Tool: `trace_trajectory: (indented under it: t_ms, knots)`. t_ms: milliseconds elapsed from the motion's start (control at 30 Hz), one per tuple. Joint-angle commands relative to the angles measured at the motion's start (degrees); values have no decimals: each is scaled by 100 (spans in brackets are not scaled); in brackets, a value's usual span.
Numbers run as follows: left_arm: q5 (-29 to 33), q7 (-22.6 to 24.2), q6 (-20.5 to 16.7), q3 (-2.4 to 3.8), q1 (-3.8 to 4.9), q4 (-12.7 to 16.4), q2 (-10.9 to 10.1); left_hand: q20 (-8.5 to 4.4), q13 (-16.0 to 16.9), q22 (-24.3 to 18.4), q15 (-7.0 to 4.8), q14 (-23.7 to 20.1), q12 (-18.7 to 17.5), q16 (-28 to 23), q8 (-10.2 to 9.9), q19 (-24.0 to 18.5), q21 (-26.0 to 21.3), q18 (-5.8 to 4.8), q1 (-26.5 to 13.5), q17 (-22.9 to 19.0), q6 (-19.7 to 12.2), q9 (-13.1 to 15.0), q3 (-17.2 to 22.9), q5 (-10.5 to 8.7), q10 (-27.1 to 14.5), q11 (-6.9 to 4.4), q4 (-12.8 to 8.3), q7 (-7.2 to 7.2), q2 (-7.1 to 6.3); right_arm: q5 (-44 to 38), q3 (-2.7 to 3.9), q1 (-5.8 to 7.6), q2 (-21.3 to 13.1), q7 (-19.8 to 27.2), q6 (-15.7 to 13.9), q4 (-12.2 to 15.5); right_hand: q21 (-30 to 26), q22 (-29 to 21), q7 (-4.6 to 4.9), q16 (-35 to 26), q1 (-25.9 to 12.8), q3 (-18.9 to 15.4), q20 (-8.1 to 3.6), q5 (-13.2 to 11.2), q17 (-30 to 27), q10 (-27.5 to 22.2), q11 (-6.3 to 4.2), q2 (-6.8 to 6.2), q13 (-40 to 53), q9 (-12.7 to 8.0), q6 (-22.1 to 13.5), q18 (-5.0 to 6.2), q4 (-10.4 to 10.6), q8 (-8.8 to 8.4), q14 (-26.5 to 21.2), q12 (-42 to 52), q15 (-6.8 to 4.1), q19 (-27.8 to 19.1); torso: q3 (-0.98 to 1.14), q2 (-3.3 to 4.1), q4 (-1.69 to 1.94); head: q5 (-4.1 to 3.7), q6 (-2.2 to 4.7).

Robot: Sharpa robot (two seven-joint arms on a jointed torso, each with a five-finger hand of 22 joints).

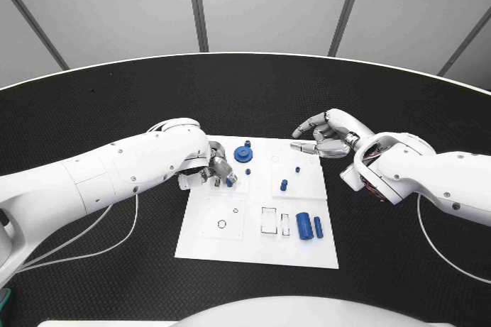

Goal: Assemble the parts on the task board

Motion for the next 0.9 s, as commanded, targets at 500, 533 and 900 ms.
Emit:
trace_trajectory:
  t_ms: [500,533,900]
  knots:
    - [9,17,-176,0,-1,-6,-8,-26,-50,-22,-7,335,-26,-44,-27,-33,-10,-75,-9,595,-171,16,852,-203,-86,31,-824,-17,223,0,0,0,8,-5,23,-12,-19,131,-13,-28,34,37,-38,28,717,18,-5,-6,515,-5,10,50,-1,31,421,14,-55,0,-1,3,2,2,9]
    - [10,18,-193,0,-1,-7,-8,-24,-56,-28,-4,335,-28,-44,-28,-36,-14,-74,-16,594,-184,19,838,-224,-93,34,-812,-15,237,0,0,0,8,-6,24,-12,-19,131,-13,-28,34,37,-38,28,717,18,-5,-6,515,-5,10,50,-1,31,421,14,-55,0,-1,3,2,2,9]
    - [63,15,-268,0,-1,-30,-4,-12,-113,-45,11,335,-44,-47,-30,-45,-29,-70,-28,596,-271,37,766,-422,-150,49,-755,-1,347,0,0,0,10,-7,31,-17,-22,129,-13,-29,41,46,-39,39,716,20,-6,-1,516,-6,9,51,-3,33,421,15,-55,0,-1,-2,1,0,4]
